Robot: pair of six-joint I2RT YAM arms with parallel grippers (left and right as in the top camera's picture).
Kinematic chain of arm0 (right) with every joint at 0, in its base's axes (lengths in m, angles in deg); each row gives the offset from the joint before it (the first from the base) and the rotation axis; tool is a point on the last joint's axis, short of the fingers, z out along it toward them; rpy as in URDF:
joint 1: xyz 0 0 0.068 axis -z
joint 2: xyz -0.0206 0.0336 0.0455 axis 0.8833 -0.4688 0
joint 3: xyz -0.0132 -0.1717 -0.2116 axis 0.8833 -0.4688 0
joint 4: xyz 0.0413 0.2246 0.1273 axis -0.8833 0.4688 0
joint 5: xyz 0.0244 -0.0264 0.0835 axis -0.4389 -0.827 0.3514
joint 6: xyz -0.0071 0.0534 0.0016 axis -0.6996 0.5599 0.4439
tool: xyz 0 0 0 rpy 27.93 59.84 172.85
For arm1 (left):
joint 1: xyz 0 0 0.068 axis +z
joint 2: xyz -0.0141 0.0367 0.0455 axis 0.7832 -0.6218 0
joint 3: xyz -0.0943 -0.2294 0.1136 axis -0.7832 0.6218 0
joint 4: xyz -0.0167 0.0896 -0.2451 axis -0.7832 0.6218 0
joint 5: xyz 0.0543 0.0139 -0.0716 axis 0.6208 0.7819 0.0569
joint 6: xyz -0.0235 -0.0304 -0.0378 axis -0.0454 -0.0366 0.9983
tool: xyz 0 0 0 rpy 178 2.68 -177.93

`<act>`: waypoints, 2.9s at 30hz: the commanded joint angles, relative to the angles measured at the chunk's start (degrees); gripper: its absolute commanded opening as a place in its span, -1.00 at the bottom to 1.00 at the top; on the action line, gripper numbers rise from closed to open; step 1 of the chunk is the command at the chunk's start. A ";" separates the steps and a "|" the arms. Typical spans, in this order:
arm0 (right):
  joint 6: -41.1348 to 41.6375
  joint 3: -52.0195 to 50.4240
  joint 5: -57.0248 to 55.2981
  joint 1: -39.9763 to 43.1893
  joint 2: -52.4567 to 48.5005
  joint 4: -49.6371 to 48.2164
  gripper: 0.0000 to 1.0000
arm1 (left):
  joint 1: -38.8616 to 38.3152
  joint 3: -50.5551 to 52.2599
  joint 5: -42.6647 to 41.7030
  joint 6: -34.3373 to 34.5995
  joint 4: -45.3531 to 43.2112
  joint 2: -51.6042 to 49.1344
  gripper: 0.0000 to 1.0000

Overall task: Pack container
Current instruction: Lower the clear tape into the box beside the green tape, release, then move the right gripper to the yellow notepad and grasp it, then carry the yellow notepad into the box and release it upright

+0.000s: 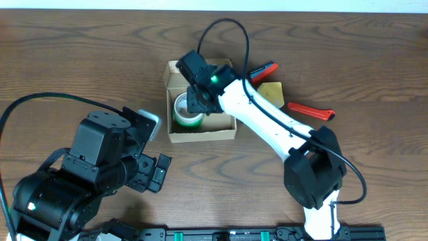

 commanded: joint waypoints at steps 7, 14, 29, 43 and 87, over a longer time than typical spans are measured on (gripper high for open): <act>-11.10 7.02 -4.44 13.73 7.23 6.97 0.41 | 0.11 -0.55 0.42 0.37 0.17 0.07 0.91; -17.53 1.25 -4.35 24.72 7.02 5.62 0.78 | 0.11 -0.55 0.42 0.37 0.17 0.07 0.90; -29.99 -22.05 -1.42 27.50 6.36 -17.40 0.99 | 0.11 -0.55 0.42 0.37 0.17 0.07 0.90; -35.28 -24.92 -1.84 27.93 1.25 -23.08 0.99 | 0.11 -0.55 0.42 0.37 0.17 0.07 0.90; -32.92 -1.90 2.80 28.30 1.90 -1.66 0.58 | 0.11 -0.55 0.42 0.37 0.15 0.07 0.90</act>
